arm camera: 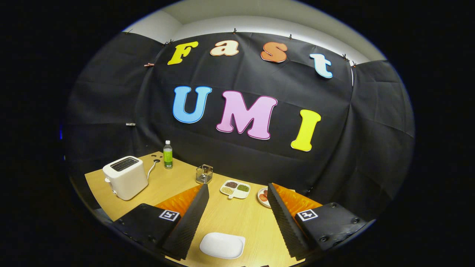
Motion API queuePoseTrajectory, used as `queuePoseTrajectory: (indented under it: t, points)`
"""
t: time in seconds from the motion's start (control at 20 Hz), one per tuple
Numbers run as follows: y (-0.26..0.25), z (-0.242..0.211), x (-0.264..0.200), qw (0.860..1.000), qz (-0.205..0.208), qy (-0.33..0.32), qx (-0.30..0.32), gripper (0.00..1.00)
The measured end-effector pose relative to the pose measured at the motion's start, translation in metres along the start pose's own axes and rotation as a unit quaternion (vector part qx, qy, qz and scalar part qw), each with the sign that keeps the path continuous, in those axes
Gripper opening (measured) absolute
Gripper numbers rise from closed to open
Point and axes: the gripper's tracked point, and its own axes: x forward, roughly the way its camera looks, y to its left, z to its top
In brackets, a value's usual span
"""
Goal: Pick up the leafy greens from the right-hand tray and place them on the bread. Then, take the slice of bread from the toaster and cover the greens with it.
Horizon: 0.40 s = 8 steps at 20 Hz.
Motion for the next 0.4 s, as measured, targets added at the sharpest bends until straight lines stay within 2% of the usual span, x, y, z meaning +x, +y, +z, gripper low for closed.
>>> queuePoseTrajectory:
  t: [0.4]
  points:
    - [0.0021, -0.0077, -0.0016, 1.000, 0.021, 0.001, -0.004, 0.98]
